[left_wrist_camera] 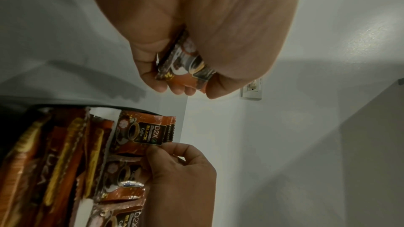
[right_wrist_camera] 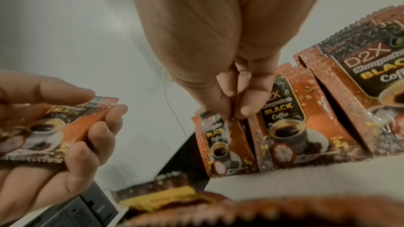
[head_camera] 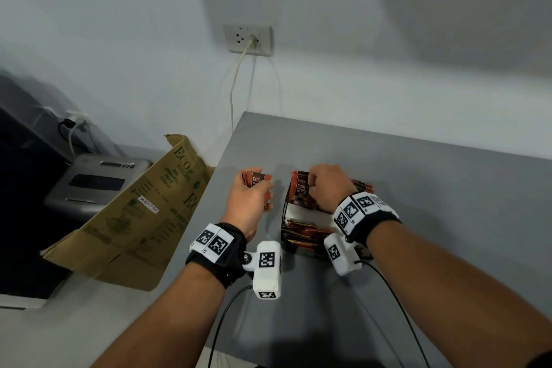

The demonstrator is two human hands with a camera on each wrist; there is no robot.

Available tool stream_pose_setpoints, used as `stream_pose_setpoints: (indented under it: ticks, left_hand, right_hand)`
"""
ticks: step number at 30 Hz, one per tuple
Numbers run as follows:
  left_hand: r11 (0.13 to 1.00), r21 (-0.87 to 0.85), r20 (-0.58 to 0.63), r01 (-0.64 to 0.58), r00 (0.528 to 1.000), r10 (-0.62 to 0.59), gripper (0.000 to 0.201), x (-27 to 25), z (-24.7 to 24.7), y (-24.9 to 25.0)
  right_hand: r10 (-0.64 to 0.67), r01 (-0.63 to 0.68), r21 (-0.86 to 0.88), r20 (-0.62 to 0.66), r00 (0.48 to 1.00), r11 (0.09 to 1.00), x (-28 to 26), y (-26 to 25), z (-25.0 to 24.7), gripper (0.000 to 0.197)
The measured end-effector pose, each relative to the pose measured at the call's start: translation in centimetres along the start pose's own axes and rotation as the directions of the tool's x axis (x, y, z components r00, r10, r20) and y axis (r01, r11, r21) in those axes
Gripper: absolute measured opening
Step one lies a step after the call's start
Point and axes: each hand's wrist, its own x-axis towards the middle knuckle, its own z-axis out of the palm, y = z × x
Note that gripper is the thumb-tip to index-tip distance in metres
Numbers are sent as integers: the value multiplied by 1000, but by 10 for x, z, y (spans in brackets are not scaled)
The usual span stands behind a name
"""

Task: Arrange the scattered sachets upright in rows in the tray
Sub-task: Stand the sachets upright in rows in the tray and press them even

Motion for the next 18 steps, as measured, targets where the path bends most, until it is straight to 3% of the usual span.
stream_pose_setpoints:
  ticks: [8,12,15,18]
  left_hand:
    - [998,38,49,46,998,-48,42,-3,4,-2]
    - [992,123,111,-26,994,12,48,-4,6,-4]
    - [989,143,221,-39,975,7,56,-6,14,-3]
    - [986,156,223,-57,975,21,53,-5,23,-4]
  right_hand:
    - [-12,14,44,-44,999,999,-4,2,-4,9]
    - [2,36,238,-160,987,971,-15,0,-23,13]
    - [-96,113,454,-60,994,884,-26,-11,-38,16]
    - [-158,164,391,-49,986,906,-28,-13,-45,16]
